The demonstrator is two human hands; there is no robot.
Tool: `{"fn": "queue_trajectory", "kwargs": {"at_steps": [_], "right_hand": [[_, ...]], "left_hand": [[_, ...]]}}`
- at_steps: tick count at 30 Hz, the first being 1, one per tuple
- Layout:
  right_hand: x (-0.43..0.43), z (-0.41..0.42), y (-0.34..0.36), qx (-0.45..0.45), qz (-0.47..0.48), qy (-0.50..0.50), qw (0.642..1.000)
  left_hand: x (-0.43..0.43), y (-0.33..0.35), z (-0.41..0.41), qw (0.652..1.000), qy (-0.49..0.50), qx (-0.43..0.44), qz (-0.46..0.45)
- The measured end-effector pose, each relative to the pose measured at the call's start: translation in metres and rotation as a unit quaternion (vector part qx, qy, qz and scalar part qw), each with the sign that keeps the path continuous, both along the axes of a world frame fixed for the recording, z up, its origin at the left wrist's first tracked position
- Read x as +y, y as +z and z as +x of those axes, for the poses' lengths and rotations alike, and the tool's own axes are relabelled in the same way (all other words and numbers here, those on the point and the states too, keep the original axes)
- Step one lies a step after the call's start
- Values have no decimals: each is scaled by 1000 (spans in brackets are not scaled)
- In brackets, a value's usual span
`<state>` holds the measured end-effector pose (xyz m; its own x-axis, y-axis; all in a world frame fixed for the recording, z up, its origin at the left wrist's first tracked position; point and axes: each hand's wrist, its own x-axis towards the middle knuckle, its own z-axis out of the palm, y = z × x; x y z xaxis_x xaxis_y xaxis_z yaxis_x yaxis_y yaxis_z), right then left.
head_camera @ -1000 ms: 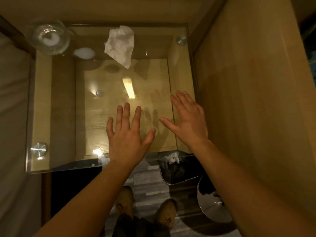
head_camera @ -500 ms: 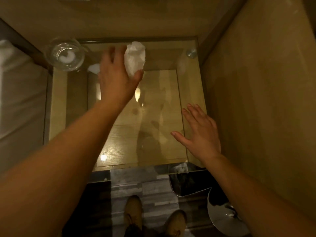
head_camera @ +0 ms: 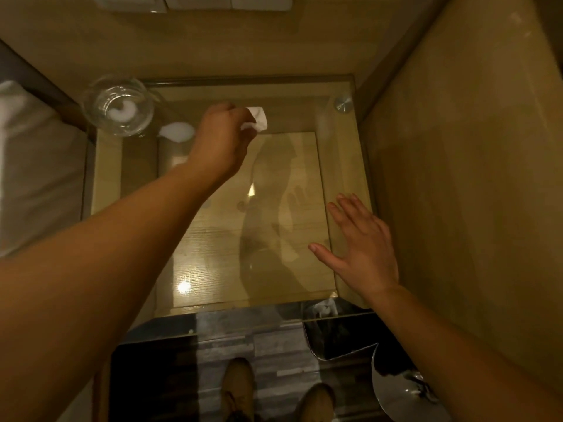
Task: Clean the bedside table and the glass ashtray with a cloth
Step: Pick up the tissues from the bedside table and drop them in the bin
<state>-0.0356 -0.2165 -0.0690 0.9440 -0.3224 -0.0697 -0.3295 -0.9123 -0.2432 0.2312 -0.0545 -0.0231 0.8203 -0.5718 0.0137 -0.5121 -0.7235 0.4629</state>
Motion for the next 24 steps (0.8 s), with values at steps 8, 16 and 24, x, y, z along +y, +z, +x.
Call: {"fn": "queue_trajectory", "kwargs": {"at_steps": [8, 16, 24], "right_hand": [[-2, 0, -4, -3, -6, 0, 1000], [-3, 0, -8, -37, -12, 12, 999], [-2, -3, -9, -56, 6, 5, 998]], "left_hand": [[35, 50, -101, 976, 80, 42, -199], [66, 65, -275, 916, 149, 243, -283], [48, -26, -387, 809, 243, 484, -228]]}}
